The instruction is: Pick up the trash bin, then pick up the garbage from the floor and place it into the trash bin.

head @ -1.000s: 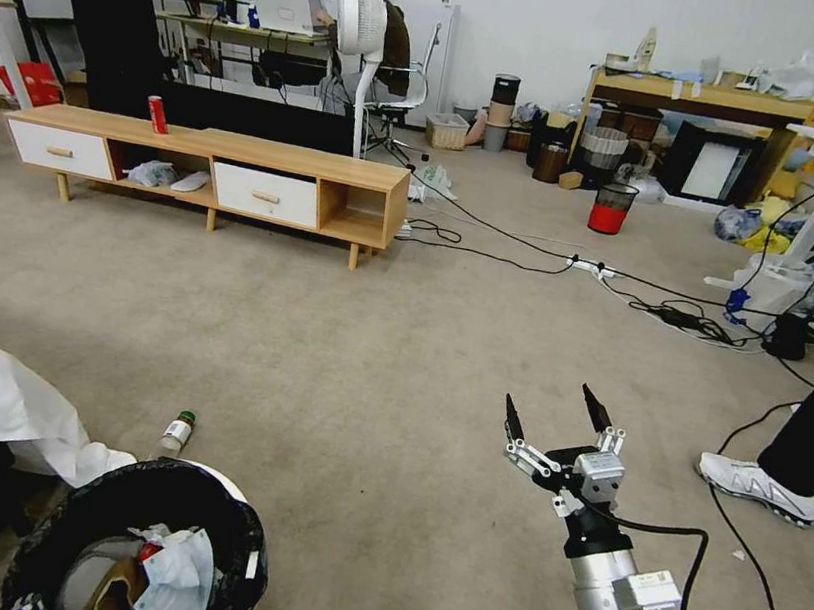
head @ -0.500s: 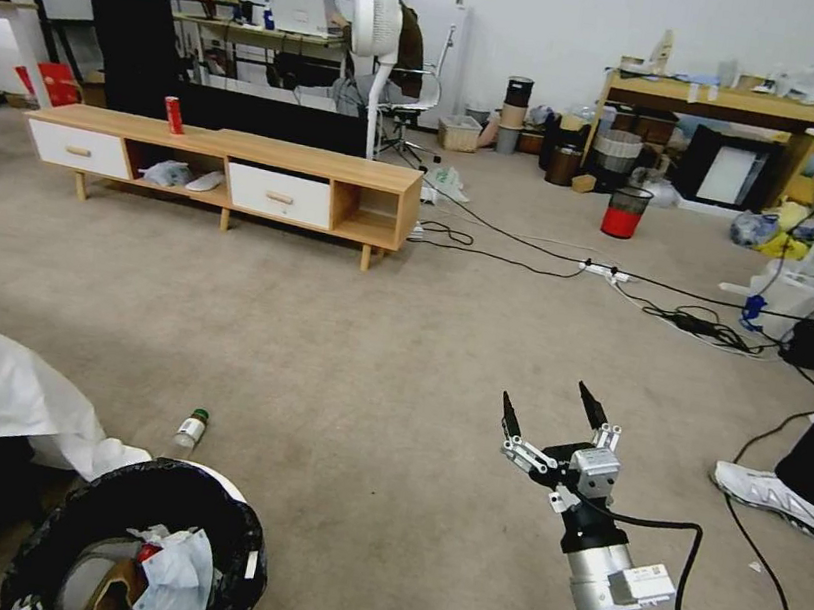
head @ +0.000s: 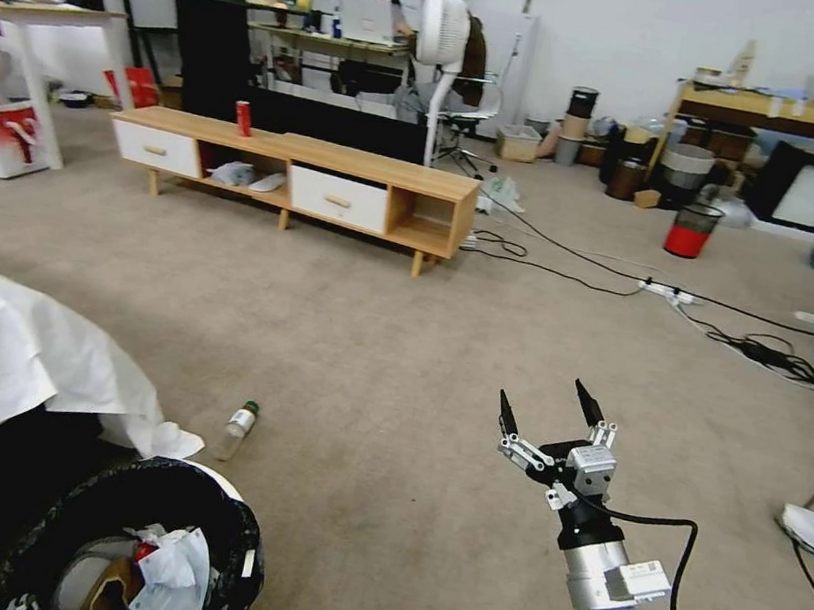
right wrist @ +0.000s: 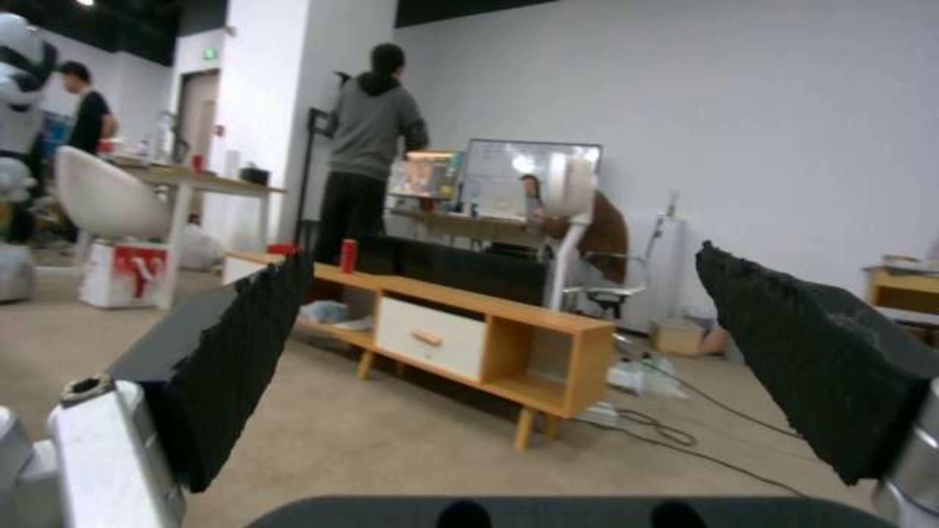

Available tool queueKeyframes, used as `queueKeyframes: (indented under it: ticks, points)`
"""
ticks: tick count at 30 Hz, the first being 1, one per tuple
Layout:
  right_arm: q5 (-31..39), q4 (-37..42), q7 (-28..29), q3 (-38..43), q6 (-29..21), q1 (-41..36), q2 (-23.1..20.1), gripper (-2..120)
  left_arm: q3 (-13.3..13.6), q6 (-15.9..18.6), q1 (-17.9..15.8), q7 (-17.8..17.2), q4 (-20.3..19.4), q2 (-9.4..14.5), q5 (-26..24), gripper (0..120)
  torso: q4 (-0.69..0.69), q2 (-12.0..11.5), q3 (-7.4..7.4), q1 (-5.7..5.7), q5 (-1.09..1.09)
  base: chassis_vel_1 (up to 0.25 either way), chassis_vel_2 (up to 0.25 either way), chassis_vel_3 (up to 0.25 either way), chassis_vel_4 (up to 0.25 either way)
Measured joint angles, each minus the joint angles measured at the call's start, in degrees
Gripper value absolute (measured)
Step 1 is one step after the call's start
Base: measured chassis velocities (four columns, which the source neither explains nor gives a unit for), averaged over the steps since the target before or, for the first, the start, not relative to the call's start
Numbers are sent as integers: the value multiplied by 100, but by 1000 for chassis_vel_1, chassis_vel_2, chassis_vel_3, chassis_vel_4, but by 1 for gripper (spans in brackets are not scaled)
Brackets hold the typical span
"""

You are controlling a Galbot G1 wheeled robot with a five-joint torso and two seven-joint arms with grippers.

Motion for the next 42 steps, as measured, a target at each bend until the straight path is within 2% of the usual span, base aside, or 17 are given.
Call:
queueKeyframes:
  ticks: [42]
  points:
    - [28, -22, -22, -41, -12, 103, -27, 100, 59, -1, 47, 7, 2, -31, 44, 1, 0, 0, 0, 0, 0, 57, 58, 57, 57]
